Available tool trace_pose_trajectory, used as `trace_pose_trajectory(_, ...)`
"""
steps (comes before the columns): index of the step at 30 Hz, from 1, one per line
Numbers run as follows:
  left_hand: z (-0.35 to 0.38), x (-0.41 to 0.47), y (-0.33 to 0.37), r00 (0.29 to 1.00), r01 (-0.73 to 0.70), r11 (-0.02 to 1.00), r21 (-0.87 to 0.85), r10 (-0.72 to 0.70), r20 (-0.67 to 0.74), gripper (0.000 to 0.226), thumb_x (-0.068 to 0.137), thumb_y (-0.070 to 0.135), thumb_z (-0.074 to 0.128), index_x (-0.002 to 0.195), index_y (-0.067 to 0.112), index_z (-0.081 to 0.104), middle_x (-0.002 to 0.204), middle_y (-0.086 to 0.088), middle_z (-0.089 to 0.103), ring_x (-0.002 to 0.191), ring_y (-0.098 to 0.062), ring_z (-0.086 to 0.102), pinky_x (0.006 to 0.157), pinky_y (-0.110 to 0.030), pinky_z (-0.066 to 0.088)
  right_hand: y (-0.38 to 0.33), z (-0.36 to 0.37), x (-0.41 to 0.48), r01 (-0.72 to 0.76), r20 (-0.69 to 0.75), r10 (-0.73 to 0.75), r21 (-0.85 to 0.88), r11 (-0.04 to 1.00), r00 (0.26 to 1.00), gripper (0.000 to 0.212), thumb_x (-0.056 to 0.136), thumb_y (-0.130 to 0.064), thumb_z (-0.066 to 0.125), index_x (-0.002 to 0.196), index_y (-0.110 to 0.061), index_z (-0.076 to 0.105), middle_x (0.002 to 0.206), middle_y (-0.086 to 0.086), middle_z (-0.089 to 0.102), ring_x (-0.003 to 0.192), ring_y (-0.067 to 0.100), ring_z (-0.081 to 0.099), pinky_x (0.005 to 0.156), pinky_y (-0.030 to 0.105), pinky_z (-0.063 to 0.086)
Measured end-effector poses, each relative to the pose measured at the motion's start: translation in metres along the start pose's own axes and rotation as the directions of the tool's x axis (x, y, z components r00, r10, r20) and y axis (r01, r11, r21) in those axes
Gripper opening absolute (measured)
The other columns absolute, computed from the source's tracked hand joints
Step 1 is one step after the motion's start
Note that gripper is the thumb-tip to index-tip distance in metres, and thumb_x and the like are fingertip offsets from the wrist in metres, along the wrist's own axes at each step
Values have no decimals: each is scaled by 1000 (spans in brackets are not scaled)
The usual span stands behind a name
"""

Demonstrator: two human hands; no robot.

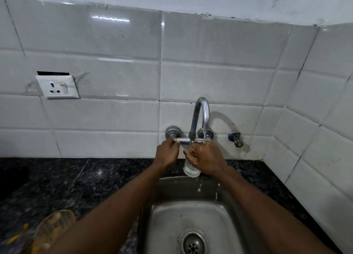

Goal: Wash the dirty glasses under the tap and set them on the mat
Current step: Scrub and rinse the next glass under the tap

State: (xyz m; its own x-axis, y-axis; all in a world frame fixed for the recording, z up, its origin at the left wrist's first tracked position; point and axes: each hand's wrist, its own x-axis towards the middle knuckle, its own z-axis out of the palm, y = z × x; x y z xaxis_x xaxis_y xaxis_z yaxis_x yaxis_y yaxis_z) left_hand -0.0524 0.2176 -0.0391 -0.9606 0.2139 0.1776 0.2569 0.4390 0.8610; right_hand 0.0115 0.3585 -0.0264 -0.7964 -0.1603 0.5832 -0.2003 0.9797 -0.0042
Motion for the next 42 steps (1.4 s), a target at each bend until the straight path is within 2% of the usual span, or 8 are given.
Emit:
trace_pose_trajectory(3,21,-15,-18,917,364,921,-139,-380,-118,43,99,39,41,122,8,59,118,-18,65,106,-35,61,93,-42,50,-2,-10,1,27,14,-27,-18,999,1000,31,93,-36,58,68,-18,63,61,-1,63,53,10,48,55,25,38)
trace_pose_trajectory(5,35,-28,-24,777,616,703,-355,-617,124,58,94,50,42,128,4,54,123,-22,61,108,-40,59,95,-47,50,-1,-15,0,25,-24,-25,-18,1000,999,32,93,-35,60,67,-17,63,60,0,63,52,12,50,56,23,33)
trace_pose_trajectory(10,42,-47,4,687,712,248,-657,-441,578,65,96,58,38,109,1,66,95,-21,69,81,-33,66,67,-39,59,-3,-19,-9,-181,-107,210,233,956,972,32,94,-37,60,68,-18,62,62,-3,64,54,12,55,51,25,43)
trace_pose_trajectory(14,37,-43,27,742,659,361,-660,-455,492,48,97,44,42,95,3,66,75,-12,68,50,-18,57,38,-19,42,-14,-11,-28,-448,58,538,630,634,841,30,96,-38,58,76,-16,63,64,2,67,57,16,64,54,28,50)
trace_pose_trajectory(19,20,-40,15,924,376,926,15,-374,-83,43,87,45,53,102,7,66,101,-13,69,87,-30,64,69,-31,50,-23,6,-43,-816,662,561,577,41,496,32,100,-34,51,96,-7,67,88,9,70,72,15,64,55,24,47)
trace_pose_trajectory(22,3,-41,18,982,181,914,362,-150,-112,44,86,46,52,102,8,65,101,-13,68,88,-30,62,68,-30,42,-24,15,-48,-864,688,552,484,137,472,22,89,-28,66,106,-14,60,95,3,68,78,14,65,62,28,56)
trace_pose_trajectory(29,-4,-32,38,999,6,808,589,23,-42,58,91,55,39,113,7,63,99,-12,67,83,-27,59,69,-33,42,-40,6,-26,-638,603,257,586,500,755,53,78,-9,75,125,-21,53,109,-2,67,100,11,64,89,34,56)
trace_pose_trajectory(42,-124,-5,-38,960,265,906,331,-214,-182,21,84,22,56,91,6,69,95,-14,70,91,-33,65,77,-33,52,-103,50,29,-526,407,597,850,29,691,55,55,-30,90,101,-15,64,91,9,74,82,21,70,73,35,57)
